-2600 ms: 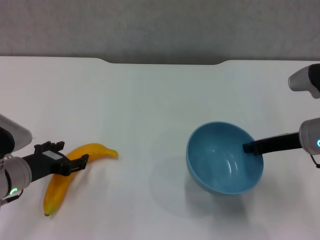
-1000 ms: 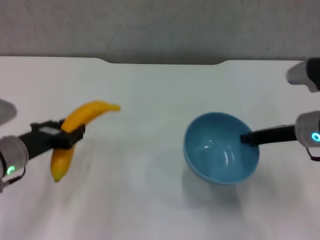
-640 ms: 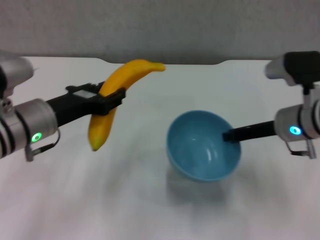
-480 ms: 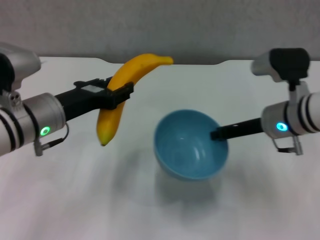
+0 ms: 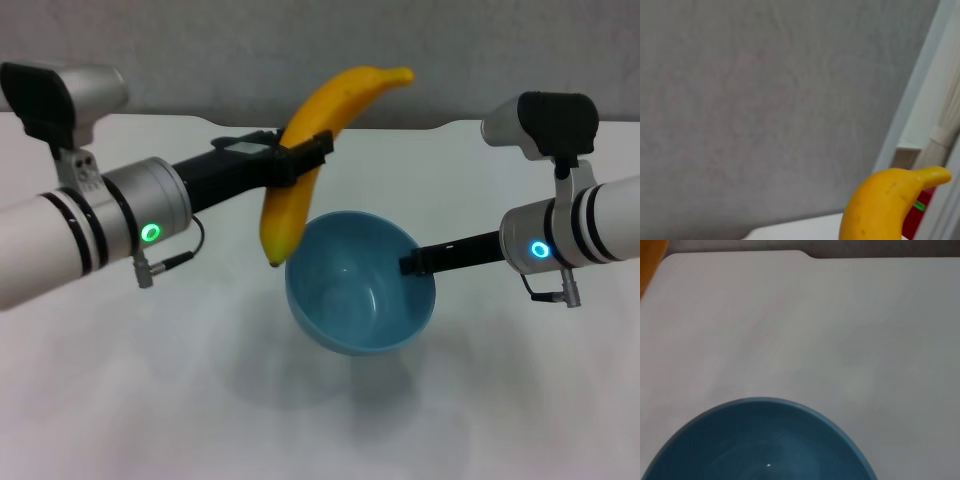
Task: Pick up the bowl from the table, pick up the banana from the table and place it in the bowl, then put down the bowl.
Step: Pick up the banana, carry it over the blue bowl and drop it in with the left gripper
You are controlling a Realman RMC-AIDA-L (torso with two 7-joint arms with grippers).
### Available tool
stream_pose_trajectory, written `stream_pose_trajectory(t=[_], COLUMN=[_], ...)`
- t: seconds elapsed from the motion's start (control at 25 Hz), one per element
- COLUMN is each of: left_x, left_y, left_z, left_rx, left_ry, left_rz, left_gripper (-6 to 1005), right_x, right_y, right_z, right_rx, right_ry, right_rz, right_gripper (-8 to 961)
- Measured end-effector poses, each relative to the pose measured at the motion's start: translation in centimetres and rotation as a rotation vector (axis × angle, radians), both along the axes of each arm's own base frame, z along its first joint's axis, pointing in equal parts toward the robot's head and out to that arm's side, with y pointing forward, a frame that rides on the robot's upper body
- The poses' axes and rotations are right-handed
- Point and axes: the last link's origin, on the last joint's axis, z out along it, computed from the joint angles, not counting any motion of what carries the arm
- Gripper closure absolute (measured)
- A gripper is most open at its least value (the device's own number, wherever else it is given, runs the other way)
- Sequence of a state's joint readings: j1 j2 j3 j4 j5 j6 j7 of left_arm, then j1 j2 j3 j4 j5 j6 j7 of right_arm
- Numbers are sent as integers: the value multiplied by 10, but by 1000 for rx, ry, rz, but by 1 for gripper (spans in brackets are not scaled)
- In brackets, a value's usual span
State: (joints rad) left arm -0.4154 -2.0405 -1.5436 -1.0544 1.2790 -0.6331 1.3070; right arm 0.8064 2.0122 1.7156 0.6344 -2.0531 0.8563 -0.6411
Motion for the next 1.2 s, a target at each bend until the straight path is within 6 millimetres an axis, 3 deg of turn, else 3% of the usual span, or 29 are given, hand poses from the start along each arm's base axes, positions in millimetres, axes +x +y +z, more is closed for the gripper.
stream_pose_trajectory(t=[0.56, 1.2], left_x=[14, 8], left_y=[-6, -12], left_z=[-29, -45], left_rx=[-56, -82], left_ry=[-41, -93], left_rz=[-9, 11], left_gripper=[483, 484], right_x=[-5, -10], right_y=[4, 7], right_z=[1, 2], right_rx=[8, 14], right_ry=[11, 15], right_rz=[2, 11], right_gripper=[918, 919])
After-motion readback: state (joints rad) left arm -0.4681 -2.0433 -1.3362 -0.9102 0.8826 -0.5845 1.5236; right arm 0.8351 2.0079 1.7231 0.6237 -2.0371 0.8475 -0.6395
